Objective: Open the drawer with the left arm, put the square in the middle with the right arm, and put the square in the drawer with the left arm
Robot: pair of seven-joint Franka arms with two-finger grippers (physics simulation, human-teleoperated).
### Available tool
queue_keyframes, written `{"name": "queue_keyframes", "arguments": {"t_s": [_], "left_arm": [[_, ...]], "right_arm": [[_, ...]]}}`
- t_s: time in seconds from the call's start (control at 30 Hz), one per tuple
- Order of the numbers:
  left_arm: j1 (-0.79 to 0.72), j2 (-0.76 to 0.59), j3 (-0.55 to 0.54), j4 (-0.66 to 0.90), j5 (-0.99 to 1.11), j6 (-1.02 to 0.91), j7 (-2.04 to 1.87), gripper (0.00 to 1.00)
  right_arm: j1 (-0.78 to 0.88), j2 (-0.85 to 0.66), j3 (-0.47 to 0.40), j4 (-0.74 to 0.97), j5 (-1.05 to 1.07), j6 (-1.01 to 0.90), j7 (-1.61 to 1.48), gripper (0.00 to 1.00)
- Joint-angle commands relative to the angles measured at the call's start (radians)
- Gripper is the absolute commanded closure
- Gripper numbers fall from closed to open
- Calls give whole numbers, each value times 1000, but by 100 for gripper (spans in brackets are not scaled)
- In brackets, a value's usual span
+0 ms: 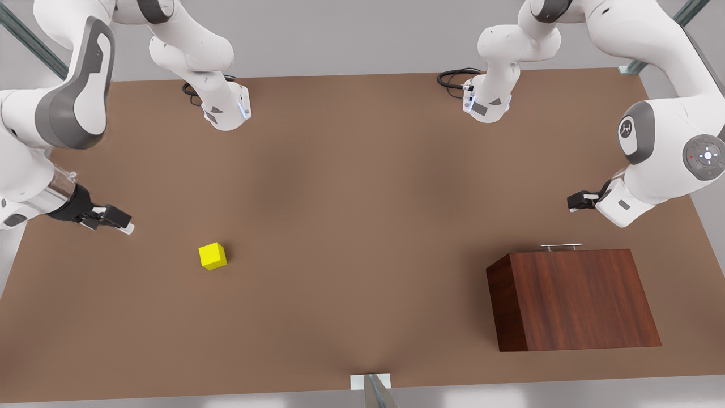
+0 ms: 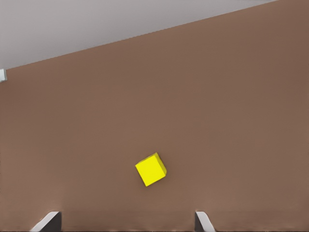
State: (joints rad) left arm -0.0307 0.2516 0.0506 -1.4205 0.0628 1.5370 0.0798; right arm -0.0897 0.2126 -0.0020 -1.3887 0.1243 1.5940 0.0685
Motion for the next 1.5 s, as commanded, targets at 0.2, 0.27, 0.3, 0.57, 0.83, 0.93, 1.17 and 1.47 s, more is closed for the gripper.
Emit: {"name": "queue_keyframes", "arguments": {"t_s": [0.2, 0.27, 0.3, 0.57, 0.83, 0.93, 1.17, 1.47], "left_arm": [[0, -189, 2, -374, -15, 331, -581, 0], [0, -235, 6, -483, -15, 451, -735, 0], [0, -261, 14, -561, -15, 547, -785, 0], [5, -239, 23, -779, -69, 953, -1169, 0], [5, -195, 64, -810, -166, 1011, -1186, 0], [14, -164, 66, -808, -198, 1048, -1206, 0], [29, -114, 80, -808, -198, 1074, -1226, 0], [38, -58, 83, -808, -244, 1118, -1226, 0]], "right_arm": [[13, -18, 11, -118, -52, 150, -92, 0], [51, -55, 11, -245, -58, 283, -102, 0], [87, -38, 13, -270, -84, 304, -105, 0], [100, 4, 19, -570, -106, 626, -161, 0], [93, 105, 19, -659, -95, 805, -202, 0], [94, 148, 19, -684, -97, 871, -222, 0], [99, 171, 19, -714, -104, 914, -226, 0], [97, 212, 19, -719, -107, 939, -302, 0]]}}
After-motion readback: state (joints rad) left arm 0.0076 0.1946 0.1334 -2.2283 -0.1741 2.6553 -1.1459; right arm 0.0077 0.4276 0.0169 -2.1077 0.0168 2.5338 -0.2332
